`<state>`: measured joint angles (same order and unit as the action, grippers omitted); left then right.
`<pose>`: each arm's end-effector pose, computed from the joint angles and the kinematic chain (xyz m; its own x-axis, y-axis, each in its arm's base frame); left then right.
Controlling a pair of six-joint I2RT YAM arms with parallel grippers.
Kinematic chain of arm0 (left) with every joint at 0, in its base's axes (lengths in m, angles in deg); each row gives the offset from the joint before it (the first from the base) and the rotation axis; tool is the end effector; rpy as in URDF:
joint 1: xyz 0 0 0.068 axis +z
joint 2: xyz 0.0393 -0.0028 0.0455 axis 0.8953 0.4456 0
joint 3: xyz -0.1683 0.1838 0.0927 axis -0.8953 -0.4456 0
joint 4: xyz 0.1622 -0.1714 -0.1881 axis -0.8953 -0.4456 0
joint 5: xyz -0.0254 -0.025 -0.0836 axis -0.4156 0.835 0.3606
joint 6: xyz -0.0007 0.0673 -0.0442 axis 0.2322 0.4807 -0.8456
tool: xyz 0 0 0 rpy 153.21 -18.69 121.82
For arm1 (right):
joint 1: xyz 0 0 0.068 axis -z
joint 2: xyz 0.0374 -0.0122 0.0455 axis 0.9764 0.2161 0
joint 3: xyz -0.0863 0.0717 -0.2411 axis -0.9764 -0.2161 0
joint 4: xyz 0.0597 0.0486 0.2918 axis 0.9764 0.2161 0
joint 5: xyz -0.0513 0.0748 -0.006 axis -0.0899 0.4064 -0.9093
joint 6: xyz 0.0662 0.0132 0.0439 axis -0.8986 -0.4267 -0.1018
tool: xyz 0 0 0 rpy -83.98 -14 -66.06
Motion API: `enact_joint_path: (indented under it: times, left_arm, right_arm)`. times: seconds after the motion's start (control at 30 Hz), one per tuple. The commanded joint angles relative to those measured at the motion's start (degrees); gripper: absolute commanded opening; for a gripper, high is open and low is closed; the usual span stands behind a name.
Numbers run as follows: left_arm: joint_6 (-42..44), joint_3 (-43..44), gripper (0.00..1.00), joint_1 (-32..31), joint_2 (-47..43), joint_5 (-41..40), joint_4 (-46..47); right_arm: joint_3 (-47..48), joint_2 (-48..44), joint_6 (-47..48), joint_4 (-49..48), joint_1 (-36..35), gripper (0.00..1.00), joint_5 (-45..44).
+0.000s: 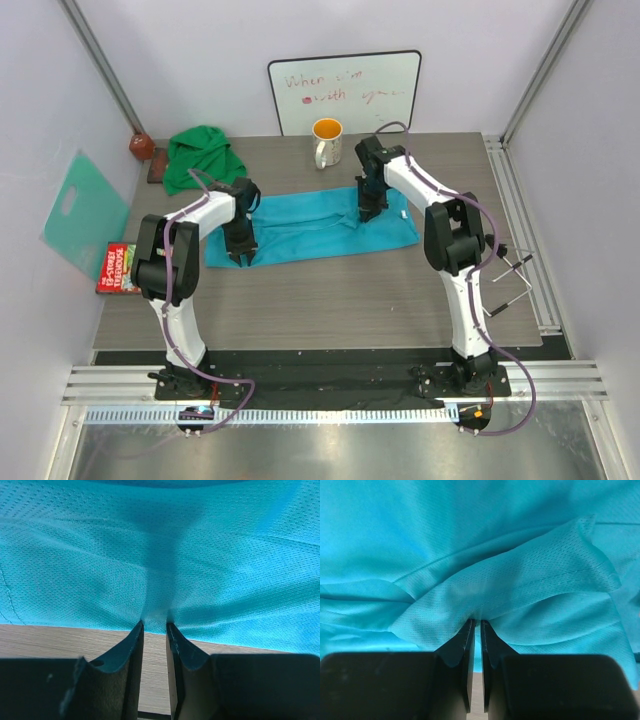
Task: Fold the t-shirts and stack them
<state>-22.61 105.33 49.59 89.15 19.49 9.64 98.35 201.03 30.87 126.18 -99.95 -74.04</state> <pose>0.3801 -0.0875 0.0939 -0.9622 -0.2459 -0.1169 -0.2524 0.9666 0.0452 0.4820 0.2014 0.1388 -0.9669 -0.0095 -0.2549 -0.0442 0.9904 0.1307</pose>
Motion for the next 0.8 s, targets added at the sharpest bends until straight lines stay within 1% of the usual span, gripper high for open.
enact_joint_path:
  times: [0.0, 0.23, 0.4, 0.57, 0.63, 0.77]
  left_arm:
    - [0.52, -1.06, 0.25, -0.11, -0.35, 0.11, 1.04]
    - [0.70, -1.24, 0.25, -0.11, 0.09, 0.55, 1.31]
    - [0.87, -1.06, 0.24, -0.11, 0.53, 0.90, 1.31]
    - [1.14, -0.80, 0.25, -0.11, 1.32, 1.52, 0.96]
    - [1.22, -0.89, 0.27, -0.11, 1.32, 1.52, 0.96]
    - [1.14, -1.06, 0.28, -0.11, 1.49, 1.70, 0.96]
  right_arm:
    - [4.34, 0.44, -1.11, -1.60, -0.59, 0.14, -0.05]
    - [9.70, 3.16, -1.99, -2.04, -0.68, 0.14, 0.48]
    - [11.29, 4.04, -2.52, -3.62, -0.68, 0.15, 0.66]
    - [16.29, 5.98, -2.26, -3.89, -0.68, 0.16, 1.36]
    - [18.57, 5.63, -2.43, -3.89, -0.59, 0.18, 1.53]
    - [22.27, 3.87, -2.52, -4.15, -0.50, 0.20, 2.85]
